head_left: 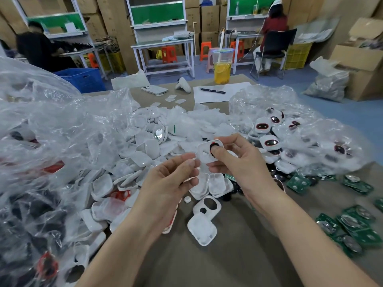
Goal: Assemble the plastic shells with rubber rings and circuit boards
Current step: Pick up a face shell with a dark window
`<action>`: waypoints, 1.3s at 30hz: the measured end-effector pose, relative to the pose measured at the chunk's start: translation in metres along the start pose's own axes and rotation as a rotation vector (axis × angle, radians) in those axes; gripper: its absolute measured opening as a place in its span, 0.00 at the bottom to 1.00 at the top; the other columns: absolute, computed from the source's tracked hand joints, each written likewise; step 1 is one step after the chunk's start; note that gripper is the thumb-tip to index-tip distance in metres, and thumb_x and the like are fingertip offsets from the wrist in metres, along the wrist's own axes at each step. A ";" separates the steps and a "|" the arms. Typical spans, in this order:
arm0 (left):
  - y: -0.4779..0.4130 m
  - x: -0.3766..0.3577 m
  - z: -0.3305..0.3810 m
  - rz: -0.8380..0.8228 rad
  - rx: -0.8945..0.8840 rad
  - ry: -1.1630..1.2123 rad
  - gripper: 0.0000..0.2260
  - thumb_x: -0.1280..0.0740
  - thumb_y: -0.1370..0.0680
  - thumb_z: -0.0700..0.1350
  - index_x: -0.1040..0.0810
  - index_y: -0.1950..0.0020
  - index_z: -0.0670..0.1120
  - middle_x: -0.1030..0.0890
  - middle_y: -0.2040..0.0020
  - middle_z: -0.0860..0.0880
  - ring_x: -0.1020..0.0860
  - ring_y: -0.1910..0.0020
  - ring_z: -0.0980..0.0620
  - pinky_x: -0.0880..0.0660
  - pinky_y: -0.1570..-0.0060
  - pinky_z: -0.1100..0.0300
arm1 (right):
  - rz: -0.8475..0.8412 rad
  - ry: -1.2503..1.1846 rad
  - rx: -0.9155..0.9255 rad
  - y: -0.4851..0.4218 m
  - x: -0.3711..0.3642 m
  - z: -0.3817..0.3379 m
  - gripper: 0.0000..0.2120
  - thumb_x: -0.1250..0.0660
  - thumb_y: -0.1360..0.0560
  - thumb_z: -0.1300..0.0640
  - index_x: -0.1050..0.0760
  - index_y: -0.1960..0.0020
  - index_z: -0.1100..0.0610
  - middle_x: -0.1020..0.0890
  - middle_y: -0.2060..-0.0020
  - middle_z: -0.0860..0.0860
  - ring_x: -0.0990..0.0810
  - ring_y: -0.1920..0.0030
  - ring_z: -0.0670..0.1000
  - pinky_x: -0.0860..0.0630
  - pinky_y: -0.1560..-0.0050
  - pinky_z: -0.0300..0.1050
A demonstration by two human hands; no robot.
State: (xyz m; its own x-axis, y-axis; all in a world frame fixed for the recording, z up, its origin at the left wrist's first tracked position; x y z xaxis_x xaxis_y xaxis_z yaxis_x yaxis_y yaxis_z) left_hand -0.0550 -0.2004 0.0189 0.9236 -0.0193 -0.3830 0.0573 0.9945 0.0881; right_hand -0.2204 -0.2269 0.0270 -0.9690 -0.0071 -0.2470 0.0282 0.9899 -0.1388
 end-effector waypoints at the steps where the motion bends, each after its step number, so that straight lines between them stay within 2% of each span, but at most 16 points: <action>1: 0.000 0.000 0.001 0.005 -0.010 0.009 0.13 0.28 0.30 0.43 0.17 0.47 0.40 0.14 0.55 0.45 0.18 0.59 0.55 0.20 0.57 0.63 | -0.002 -0.002 -0.002 0.000 0.000 0.000 0.02 0.29 0.23 0.62 0.21 0.51 0.57 0.17 0.55 0.54 0.16 0.66 0.54 0.19 0.62 0.40; 5: 0.001 0.003 0.005 0.030 -0.075 0.009 0.11 0.28 0.29 0.42 0.16 0.47 0.42 0.15 0.56 0.45 0.18 0.60 0.55 0.19 0.55 0.62 | -0.012 0.001 -0.007 0.001 -0.002 0.002 0.03 0.29 0.23 0.62 0.21 0.51 0.58 0.16 0.55 0.53 0.15 0.65 0.54 0.19 0.62 0.40; 7: 0.004 0.006 0.010 0.068 -0.158 -0.173 0.08 0.27 0.24 0.41 0.16 0.45 0.46 0.14 0.55 0.47 0.17 0.59 0.54 0.19 0.53 0.63 | -0.020 0.000 -0.011 0.002 -0.004 0.003 0.02 0.29 0.23 0.63 0.21 0.51 0.58 0.16 0.56 0.52 0.15 0.64 0.54 0.19 0.62 0.40; 9: 0.008 0.005 0.015 0.115 -0.268 -0.362 0.05 0.28 0.22 0.42 0.16 0.47 0.50 0.14 0.56 0.50 0.16 0.58 0.56 0.21 0.55 0.67 | -0.037 0.002 -0.012 0.003 -0.006 0.004 0.02 0.29 0.23 0.63 0.21 0.52 0.58 0.16 0.56 0.52 0.15 0.63 0.56 0.19 0.62 0.41; 12: 0.012 0.001 0.018 0.160 -0.367 -0.449 0.06 0.28 0.22 0.41 0.15 0.54 0.53 0.14 0.55 0.53 0.17 0.56 0.59 0.24 0.56 0.71 | -0.062 0.015 0.001 0.005 -0.010 0.006 0.03 0.28 0.23 0.62 0.20 0.54 0.55 0.16 0.57 0.48 0.14 0.63 0.57 0.19 0.61 0.41; 14: 0.011 0.001 0.017 0.166 -0.372 -0.469 0.06 0.28 0.22 0.41 0.15 0.54 0.53 0.15 0.53 0.53 0.17 0.54 0.58 0.24 0.54 0.70 | -0.083 0.032 0.014 0.006 -0.013 0.006 0.04 0.28 0.23 0.62 0.20 0.54 0.54 0.16 0.57 0.48 0.14 0.63 0.56 0.18 0.60 0.41; 20: 0.010 0.000 0.016 0.109 -0.343 -0.403 0.03 0.29 0.21 0.41 0.17 0.52 0.49 0.14 0.56 0.52 0.19 0.58 0.54 0.22 0.54 0.62 | -0.127 0.014 0.029 0.007 -0.020 0.007 0.03 0.28 0.23 0.62 0.19 0.52 0.54 0.16 0.53 0.52 0.14 0.62 0.59 0.18 0.59 0.43; 25: 0.011 -0.001 0.017 0.074 -0.357 -0.381 0.05 0.30 0.21 0.41 0.22 0.54 0.50 0.15 0.58 0.49 0.20 0.59 0.52 0.23 0.56 0.60 | -0.154 0.039 0.043 0.009 -0.022 0.006 0.04 0.28 0.23 0.60 0.19 0.52 0.52 0.16 0.54 0.47 0.13 0.61 0.59 0.16 0.56 0.47; 28: 0.010 -0.001 0.018 0.033 -0.309 -0.367 0.07 0.31 0.20 0.40 0.24 0.47 0.51 0.14 0.57 0.49 0.20 0.60 0.52 0.23 0.58 0.62 | -0.160 0.046 0.044 0.009 -0.022 0.005 0.03 0.28 0.23 0.59 0.19 0.52 0.51 0.16 0.53 0.48 0.13 0.60 0.59 0.16 0.55 0.48; 31: 0.008 0.000 0.018 -0.011 -0.239 -0.397 0.09 0.32 0.20 0.42 0.25 0.41 0.50 0.14 0.54 0.49 0.22 0.58 0.50 0.24 0.54 0.53 | -0.169 0.072 0.050 0.010 -0.023 0.003 0.03 0.28 0.23 0.57 0.19 0.52 0.50 0.15 0.52 0.49 0.13 0.60 0.59 0.16 0.55 0.48; 35: 0.011 0.001 0.020 0.060 -0.284 -0.468 0.06 0.31 0.20 0.43 0.22 0.45 0.51 0.14 0.56 0.52 0.18 0.59 0.52 0.21 0.56 0.57 | -0.165 0.095 0.073 0.012 -0.024 0.003 0.03 0.28 0.23 0.59 0.19 0.52 0.52 0.15 0.53 0.50 0.14 0.59 0.57 0.16 0.55 0.49; 39: 0.015 0.002 0.021 0.154 -0.362 -0.508 0.03 0.29 0.22 0.45 0.20 0.50 0.53 0.15 0.56 0.52 0.16 0.57 0.50 0.19 0.55 0.55 | -0.170 0.113 0.078 0.012 -0.025 0.003 0.03 0.28 0.23 0.58 0.20 0.53 0.51 0.15 0.54 0.49 0.14 0.59 0.55 0.16 0.52 0.53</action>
State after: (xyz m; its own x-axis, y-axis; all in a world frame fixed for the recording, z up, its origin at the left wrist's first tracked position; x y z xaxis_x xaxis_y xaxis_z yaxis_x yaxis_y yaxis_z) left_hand -0.0440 -0.1881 0.0388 0.9807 0.1681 0.1001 -0.1398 0.9599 -0.2431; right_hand -0.1956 -0.2153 0.0285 -0.9827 -0.1525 -0.1055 -0.1231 0.9620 -0.2438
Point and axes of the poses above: each hand's wrist, its own y-axis away from the middle knuckle, its own x-axis out of the back of the hand, z = x × y, the point moved 6 cm from there along -y, towards the middle knuckle
